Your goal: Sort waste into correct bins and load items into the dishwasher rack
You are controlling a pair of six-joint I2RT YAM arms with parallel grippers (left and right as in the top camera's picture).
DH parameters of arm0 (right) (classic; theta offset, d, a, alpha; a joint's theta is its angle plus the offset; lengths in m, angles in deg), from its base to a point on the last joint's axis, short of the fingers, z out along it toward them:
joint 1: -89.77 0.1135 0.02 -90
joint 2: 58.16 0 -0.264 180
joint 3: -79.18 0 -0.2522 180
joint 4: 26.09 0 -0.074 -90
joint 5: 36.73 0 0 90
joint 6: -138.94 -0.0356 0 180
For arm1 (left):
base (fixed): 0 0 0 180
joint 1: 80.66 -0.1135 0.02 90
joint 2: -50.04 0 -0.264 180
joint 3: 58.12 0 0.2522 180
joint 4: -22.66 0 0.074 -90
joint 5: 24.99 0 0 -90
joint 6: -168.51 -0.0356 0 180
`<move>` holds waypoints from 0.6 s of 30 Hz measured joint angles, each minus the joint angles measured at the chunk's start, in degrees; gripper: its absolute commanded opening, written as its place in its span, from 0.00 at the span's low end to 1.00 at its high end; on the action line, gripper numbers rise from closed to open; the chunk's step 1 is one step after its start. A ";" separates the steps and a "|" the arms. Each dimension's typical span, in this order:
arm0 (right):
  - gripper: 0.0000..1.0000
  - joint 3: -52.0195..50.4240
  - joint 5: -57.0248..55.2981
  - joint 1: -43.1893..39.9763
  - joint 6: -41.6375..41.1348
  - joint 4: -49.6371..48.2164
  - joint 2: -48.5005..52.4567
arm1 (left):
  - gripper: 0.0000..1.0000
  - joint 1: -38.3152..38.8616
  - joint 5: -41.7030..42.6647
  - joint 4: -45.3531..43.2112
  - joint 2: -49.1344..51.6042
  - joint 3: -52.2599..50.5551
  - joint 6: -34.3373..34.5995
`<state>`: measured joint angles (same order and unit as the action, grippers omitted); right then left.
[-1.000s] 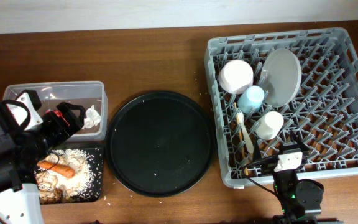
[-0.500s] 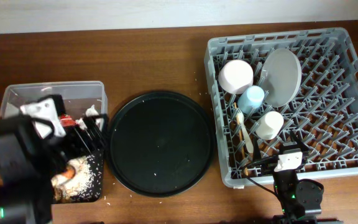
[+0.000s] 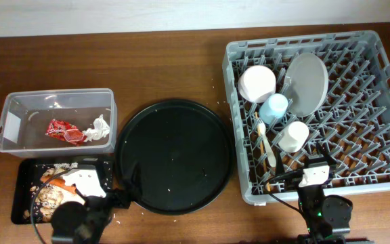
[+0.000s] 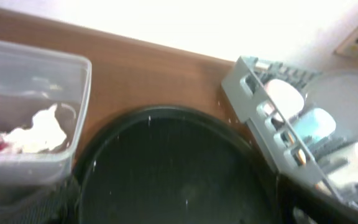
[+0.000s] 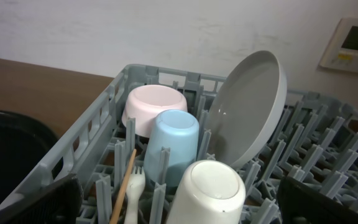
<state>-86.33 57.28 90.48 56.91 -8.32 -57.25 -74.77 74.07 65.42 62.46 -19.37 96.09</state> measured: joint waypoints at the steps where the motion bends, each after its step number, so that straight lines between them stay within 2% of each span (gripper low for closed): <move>1: 0.99 0.00 0.00 0.00 -0.02 0.00 0.00 | 0.99 0.00 -0.07 -1.77 -1.46 -2.08 0.00; 4: 0.99 0.00 0.00 0.00 -0.04 0.00 0.00 | 0.99 0.00 -0.11 -11.21 -7.48 -9.99 0.02; 7: 0.99 0.00 0.00 0.00 -0.04 0.00 0.00 | 0.99 0.00 -0.13 -15.34 -10.93 -13.68 0.04; 11: 0.99 0.00 0.00 0.00 -0.04 0.00 0.00 | 0.99 0.11 -2.05 -19.80 -11.50 -15.63 0.11; 15: 0.99 0.00 0.00 0.00 0.00 0.00 0.00 | 0.99 0.11 -2.75 -29.16 -11.65 -19.56 0.17; 18: 0.99 0.00 0.00 0.00 -0.02 0.00 0.00 | 0.99 0.11 -3.08 -31.06 -11.65 -22.29 0.17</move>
<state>-86.33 57.28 90.48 56.89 -8.32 -57.25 -74.66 70.99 34.36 50.81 -41.66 96.27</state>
